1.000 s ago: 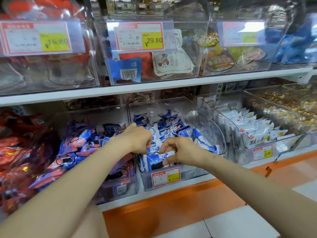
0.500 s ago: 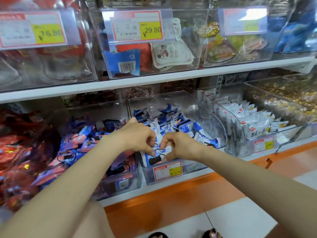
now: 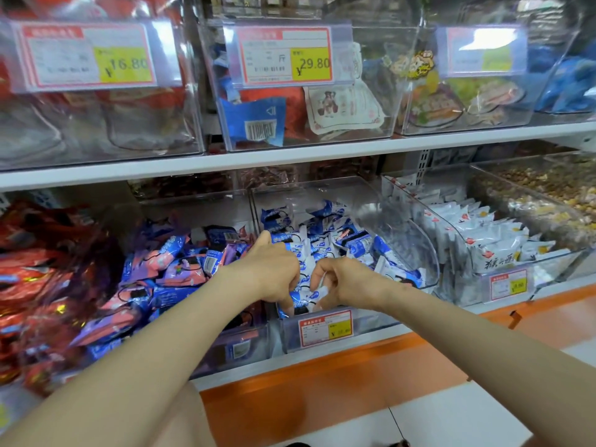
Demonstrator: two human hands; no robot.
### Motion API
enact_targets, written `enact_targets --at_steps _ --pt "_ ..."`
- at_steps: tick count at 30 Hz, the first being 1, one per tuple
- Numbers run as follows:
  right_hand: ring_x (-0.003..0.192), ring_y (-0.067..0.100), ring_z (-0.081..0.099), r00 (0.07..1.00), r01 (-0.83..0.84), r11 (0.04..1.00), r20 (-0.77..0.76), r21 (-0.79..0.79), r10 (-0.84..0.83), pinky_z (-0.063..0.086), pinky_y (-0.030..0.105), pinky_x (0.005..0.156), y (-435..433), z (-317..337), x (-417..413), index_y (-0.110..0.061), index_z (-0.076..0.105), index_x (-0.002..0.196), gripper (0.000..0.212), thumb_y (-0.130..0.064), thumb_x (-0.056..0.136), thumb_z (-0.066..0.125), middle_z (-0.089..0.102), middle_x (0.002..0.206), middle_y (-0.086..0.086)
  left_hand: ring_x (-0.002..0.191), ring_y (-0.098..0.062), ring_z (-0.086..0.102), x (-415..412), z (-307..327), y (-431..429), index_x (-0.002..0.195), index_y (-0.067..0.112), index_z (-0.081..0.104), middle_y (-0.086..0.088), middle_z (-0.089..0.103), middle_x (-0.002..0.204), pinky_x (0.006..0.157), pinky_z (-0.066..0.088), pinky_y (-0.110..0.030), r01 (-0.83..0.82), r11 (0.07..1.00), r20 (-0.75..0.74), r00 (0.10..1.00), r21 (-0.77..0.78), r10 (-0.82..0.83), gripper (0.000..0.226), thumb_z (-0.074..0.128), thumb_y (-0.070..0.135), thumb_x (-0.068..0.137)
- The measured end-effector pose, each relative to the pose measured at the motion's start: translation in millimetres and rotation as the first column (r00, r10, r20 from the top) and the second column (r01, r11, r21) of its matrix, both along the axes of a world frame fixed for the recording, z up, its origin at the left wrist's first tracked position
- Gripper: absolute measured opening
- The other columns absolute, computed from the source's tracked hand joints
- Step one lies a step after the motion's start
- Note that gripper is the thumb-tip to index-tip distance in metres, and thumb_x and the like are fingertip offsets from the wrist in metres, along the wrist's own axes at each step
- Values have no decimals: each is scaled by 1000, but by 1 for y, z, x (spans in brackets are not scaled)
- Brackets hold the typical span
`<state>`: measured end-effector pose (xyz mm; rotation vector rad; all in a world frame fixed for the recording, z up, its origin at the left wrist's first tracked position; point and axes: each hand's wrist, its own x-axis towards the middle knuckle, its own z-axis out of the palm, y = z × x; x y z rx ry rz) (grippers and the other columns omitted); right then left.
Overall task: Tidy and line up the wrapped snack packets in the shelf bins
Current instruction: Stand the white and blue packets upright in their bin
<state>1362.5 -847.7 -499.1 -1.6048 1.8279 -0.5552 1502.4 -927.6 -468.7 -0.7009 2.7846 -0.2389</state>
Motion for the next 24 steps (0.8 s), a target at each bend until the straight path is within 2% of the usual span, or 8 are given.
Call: enact_targets --at_steps 4,8,11,13,15,19,22,24 --pt "55 8 44 999 34 999 12 30 -35 34 18 50 0 0 -1 -23 54 83 31 -12 71 81 48 66 -4 95 -16 45 0 -2 5 79 23 64 3 64 95 76 16 -32 9 997 -1 1000 -82 -9 32 68 54 74" --pt "53 5 48 998 53 998 18 44 -54 37 14 50 0 -1 -1 -19 55 81 26 -9 74 78 53 63 -4 96 -16 47 -4 1 9 78 22 64 3 63 93 78 16 -32 -18 997 29 999 -72 20 31 70 52 73" --pt "56 5 52 998 54 998 32 28 -54 41 14 57 0 -4 -1 -22 55 70 27 -9 74 78 58 62 -4 98 -17 49 -6 4 12 80 21 64 4 60 88 87 21 -36 -44 998 61 997 -53 47 31 70 50 74" --pt "58 6 53 998 54 998 26 34 -55 43 17 61 1 -4 -1 -24 55 68 28 -11 75 78 58 63 -5 95 -17 50 -5 5 13 73 20 58 5 57 82 92 22 -38 -44 998 68 997 -38 47 30 70 48 75" --pt "60 7 54 999 47 997 22 64 -48 43 17 59 2 2 -3 -23 57 71 24 -13 74 79 60 64 -4 90 -16 48 -2 6 12 71 20 56 6 56 78 84 21 -35 -27 1000 48 998 -14 27 31 70 47 75" --pt "66 17 63 986 143 989 89 -24 -140 53 26 64 3 18 -19 -11 68 75 13 -12 72 80 70 72 5 100 -14 43 8 18 7 99 22 65 8 60 100 82 18 -30 -76 996 -122 989 45 81 41 70 53 72" --pt "68 17 62 961 275 937 24 -213 -277 52 21 67 -1 29 -35 -13 67 73 13 -3 81 69 66 69 0 105 -10 45 12 26 0 103 25 60 13 52 100 86 19 -28 -110 994 -332 936 27 113 37 64 53 79" --pt "77 18 63 930 337 881 -27 -333 -366 52 25 78 -13 33 -49 -11 69 81 11 -1 83 63 67 76 3 101 -9 48 11 25 -3 102 25 59 13 52 98 83 25 -25 -117 991 -469 873 68 136 28 60 47 85"
